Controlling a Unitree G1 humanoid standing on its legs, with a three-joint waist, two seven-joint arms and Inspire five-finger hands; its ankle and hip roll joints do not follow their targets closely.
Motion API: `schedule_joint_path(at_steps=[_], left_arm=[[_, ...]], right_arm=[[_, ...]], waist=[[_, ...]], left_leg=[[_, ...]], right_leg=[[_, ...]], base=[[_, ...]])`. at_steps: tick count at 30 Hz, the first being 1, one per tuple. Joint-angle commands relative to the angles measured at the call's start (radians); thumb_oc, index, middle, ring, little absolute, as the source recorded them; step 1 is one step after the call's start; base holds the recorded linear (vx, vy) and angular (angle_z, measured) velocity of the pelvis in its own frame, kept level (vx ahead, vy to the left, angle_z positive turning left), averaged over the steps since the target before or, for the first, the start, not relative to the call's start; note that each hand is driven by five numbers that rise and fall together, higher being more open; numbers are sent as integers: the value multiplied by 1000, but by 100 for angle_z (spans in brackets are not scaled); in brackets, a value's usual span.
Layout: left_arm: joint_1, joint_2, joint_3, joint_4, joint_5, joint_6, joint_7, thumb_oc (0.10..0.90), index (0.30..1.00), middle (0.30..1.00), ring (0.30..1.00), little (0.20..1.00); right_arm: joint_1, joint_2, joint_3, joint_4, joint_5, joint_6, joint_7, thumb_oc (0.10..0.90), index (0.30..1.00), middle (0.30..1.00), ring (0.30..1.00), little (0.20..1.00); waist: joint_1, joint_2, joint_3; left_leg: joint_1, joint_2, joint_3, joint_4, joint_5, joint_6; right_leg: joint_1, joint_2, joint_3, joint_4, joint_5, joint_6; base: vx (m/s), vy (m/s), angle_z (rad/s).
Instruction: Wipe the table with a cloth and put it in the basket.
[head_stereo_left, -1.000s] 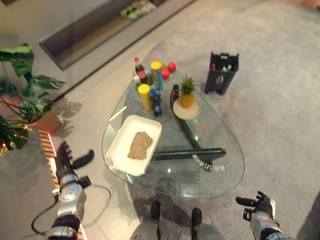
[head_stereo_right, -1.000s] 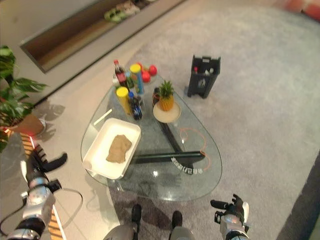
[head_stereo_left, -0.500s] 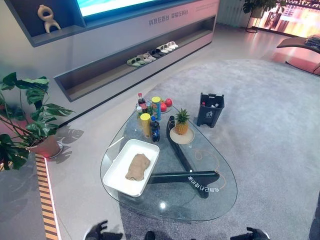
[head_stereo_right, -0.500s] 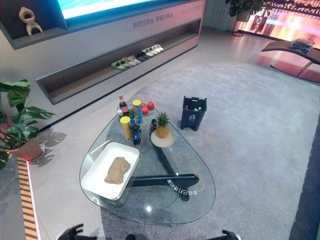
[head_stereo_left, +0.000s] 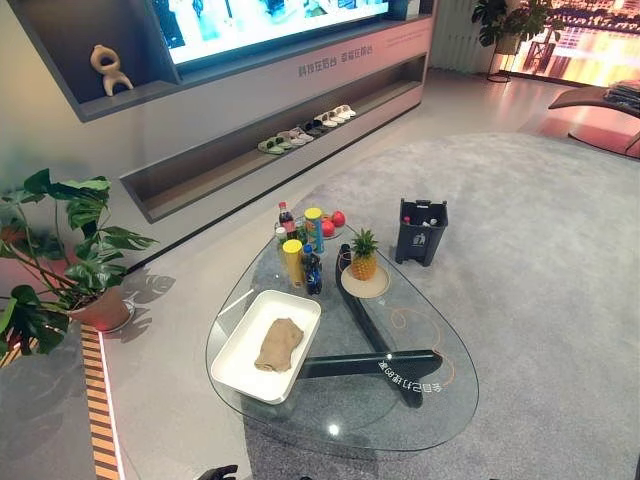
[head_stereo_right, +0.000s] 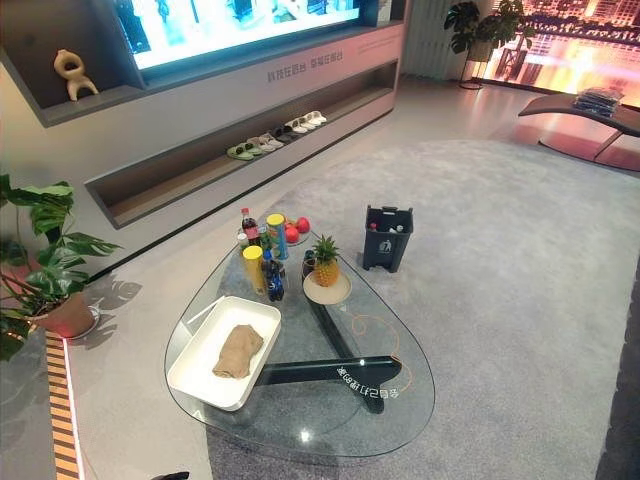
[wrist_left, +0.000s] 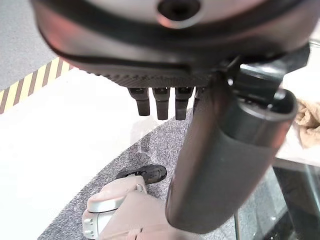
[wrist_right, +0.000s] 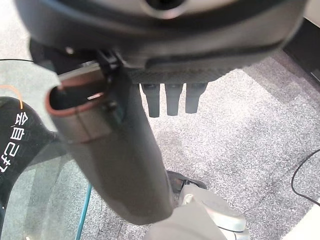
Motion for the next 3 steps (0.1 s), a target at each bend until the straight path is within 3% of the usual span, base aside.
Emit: schedule_joint_path(at_steps=[1, 3], left_arm=[[-82, 31, 12, 40, 30, -17, -5, 800, 900, 900, 900, 900], [-83, 30, 9, 39, 30, -15, -8, 800, 900, 900, 900, 900]], right_arm=[[-54, 2, 32, 37, -42, -1, 0, 800, 900, 900, 900, 900], [-52, 4, 34, 39, -46, -8, -2, 800, 900, 900, 900, 900]], waist=[[5, -48, 24], [4, -48, 23]], left_leg=[[68, -43, 57, 1, -96, 19], [70, -41, 59, 1, -97, 19]], right_leg=[[6, -19, 3, 16, 28, 29], [7, -20, 3, 15, 29, 30]], base=[[0, 0, 0], [0, 0, 0]])
